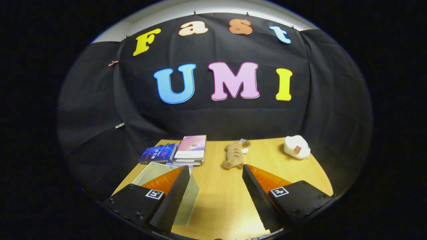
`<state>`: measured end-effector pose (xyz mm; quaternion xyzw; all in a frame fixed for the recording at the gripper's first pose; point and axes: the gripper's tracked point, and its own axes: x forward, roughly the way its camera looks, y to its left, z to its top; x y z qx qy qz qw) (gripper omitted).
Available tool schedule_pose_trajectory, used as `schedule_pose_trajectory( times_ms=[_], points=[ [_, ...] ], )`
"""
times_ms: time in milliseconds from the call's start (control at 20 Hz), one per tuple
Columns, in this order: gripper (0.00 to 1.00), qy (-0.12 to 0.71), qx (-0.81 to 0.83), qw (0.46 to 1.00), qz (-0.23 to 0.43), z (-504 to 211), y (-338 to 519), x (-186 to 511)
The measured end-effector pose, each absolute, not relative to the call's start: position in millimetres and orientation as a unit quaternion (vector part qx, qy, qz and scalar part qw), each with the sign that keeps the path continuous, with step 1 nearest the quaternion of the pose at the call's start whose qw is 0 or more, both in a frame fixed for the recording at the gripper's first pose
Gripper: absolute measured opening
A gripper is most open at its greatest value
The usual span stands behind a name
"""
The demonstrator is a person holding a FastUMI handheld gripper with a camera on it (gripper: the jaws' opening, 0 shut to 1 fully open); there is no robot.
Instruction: Open the storage box then place both shoes into the box .Put the left shoe in first, then the right shoe, with the right side of both shoes facing outward in a uniform manner.
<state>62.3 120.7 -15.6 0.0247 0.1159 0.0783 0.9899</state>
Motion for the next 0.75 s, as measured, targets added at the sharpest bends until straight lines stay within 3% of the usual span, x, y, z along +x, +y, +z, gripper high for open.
schedule_pose_trajectory(
  times_ms=[350,750],
  points=[
    [0.99,0.020,-0.029,0.999,0.035,41,12,40],
    [0.98,0.038,-0.005,0.999,0.010,24,-39,30]
  ],
)
